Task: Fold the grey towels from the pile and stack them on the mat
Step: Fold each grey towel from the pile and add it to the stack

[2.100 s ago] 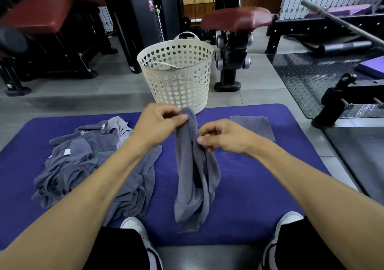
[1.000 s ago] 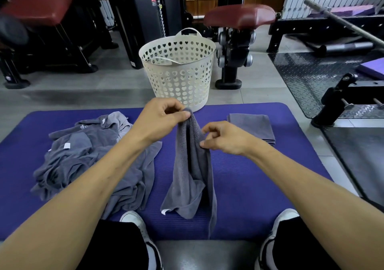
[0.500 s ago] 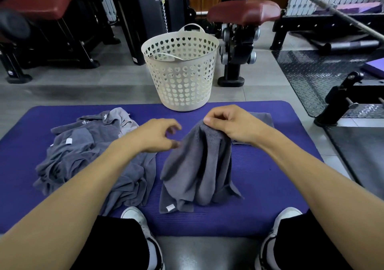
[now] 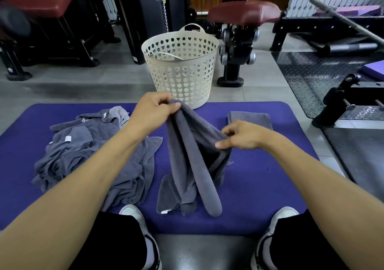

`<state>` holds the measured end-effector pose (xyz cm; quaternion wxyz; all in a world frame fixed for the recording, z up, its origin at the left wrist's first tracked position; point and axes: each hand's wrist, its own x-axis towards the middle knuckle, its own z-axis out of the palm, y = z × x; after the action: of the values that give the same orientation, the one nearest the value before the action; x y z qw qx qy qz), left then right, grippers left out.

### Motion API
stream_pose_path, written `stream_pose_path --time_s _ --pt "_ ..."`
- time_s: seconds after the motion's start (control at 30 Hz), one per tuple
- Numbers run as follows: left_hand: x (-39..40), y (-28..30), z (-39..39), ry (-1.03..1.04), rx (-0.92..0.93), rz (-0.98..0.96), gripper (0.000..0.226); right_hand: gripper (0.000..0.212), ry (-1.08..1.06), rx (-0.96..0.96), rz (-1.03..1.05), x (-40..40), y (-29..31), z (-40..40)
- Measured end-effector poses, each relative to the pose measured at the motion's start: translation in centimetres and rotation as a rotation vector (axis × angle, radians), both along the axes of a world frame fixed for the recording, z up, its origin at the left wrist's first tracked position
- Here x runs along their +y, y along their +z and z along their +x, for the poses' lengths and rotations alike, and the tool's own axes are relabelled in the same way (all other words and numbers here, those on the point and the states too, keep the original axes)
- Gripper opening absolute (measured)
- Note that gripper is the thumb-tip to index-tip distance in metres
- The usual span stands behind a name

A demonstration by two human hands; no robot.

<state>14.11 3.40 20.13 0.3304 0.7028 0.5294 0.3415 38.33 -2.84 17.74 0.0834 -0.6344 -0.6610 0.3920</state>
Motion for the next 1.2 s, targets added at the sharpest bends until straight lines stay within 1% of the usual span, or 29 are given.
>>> stream_pose_path --time_s 0.03,0.1,0.13,0.17,0.2,0.23,0.27,0.3,0.33,0.4,0.43,0.5,0.57,0.63,0.7,0.77,0.8,0.83,0.87,0.9,0.93,0.97,1.0,1.03,1.07,1.1,1.2 --pt "0.6 -0.6 -0.9 0.04 0.156 0.008 0.015 0.021 -0.016 -0.009 0.03 0.1 0.3 0.2" --pt "1.1 -2.1 -2.2 0.009 0.524 -0.016 0.011 0.02 -0.023 0.026 0.129 0.1 1.1 0.4" --pt "0.7 -2.4 -2.3 -0.055 0.621 -0.057 0.007 0.02 -0.009 0.06 0.17 0.0 1.6 0.2" --pt "0.2 -2.6 -2.0 -0.143 0.651 -0.106 0.019 0.019 0.013 0.093 0.196 -0.2 2.0 -0.2" --pt "-0.4 -2.5 -1.4 -0.262 0.606 -0.147 0.037 0.017 0.037 0.118 0.215 -0.3 2.3 -0.7" --pt "-1.0 -2.3 -0.5 -0.372 0.494 -0.19 0.051 0.016 0.057 0.132 0.233 -0.4 2.4 -1.1" --pt "-1.7 -1.8 0.6 -0.452 0.364 -0.214 0.057 0.015 0.067 0.142 0.254 -0.5 2.6 -1.5" --pt "-2.2 -1.6 1.5 -0.504 0.254 -0.215 0.054 0.015 0.065 0.157 0.274 -0.5 2.7 -1.7" --pt "-2.6 -1.5 2.3 -0.52 0.194 -0.189 0.042 0.016 0.055 0.175 0.295 -0.5 2.7 -1.8" --pt "-2.9 -0.9 3.1 -0.455 0.185 -0.112 0.011 0.016 0.038 0.2 0.32 -0.5 2.6 -1.7" --pt "-2.7 -0.7 3.1 -0.403 0.195 -0.061 0.007 0.015 0.032 0.216 0.305 -0.5 2.5 -1.5" --pt "-2.5 -0.3 2.9 -0.331 0.212 0.029 0.016 0.016 0.042 0.208 0.217 -0.6 2.0 -0.8" --pt "-2.3 0.3 2.4 -0.288 0.192 0.062 0.019 0.022 0.071 0.109 0.092 -0.7 1.1 0.1" --pt "-1.8 0.7 1.9 -0.229 0.12 0.079 0.02 0.015 0.084 -0.014 -0.005 -0.9 0.1 0.9" --pt "-0.9 0.3 1.1 -0.142 0.076 0.079 0.021 0.013 0.053 -0.055 -0.001 -0.8 -0.3 1.5" --pt "0.3 -0.7 0.1 -0.05 0.194 0.072 0.02 0.017 0.0 -0.051 0.1 -0.7 0.2 1.5" --pt "0.7 -1.3 -0.6 -0.024 0.264 0.025 0.017 0.02 -0.017 -0.041 0.157 -0.6 0.7 1.3" --pt "0.9 -2.0 -1.1 -0.037 0.301 -0.057 0.012 0.023 -0.029 -0.014 0.198 -0.5 1.0 1.1" --pt "0.8 -2.4 -1.3 -0.095 0.311 -0.153 0.01 0.026 -0.035 0.031 0.218 -0.5 1.4 0.8" --pt "0.4 -2.7 -1.3 -0.183 0.319 -0.231 0.022 0.028 -0.034 0.076 0.225 -0.6 1.7 0.4" --pt "-0.1 -2.9 -0.9 -0.283 0.312 -0.285 0.04 0.03 -0.024 0.108 0.228 -0.6 1.9 0.1" --pt "-0.6 -3.0 -0.2 -0.364 0.297 -0.309 0.055 0.03 -0.01 0.126 0.232 -0.7 2.1 -0.4" --pt "-1.1 -3.1 0.6 -0.442 0.265 -0.304 0.061 0.029 0.002 0.137 0.239 -0.7 2.2 -0.8" --pt "-1.7 -3.2 1.5 -0.508 0.229 -0.292 0.058 0.028 0.009 0.153 0.245 -0.7 2.3 -1.1" --pt "-2.1 -3.5 2.4 -0.55 0.191 -0.277 0.047 0.026 0.014 0.172 0.249 -0.7 2.4 -1.4" --pt "-2.5 -3.8 3.0 -0.56 0.176 -0.256 0.037 0.024 0.021 0.191 0.249 -0.6 2.5 -1.6" --pt "-2.4 -3.7 3.7 -0.502 0.165 -0.207 0.022 0.02 0.039 0.22 0.22 -0.7 2.6 -1.4"
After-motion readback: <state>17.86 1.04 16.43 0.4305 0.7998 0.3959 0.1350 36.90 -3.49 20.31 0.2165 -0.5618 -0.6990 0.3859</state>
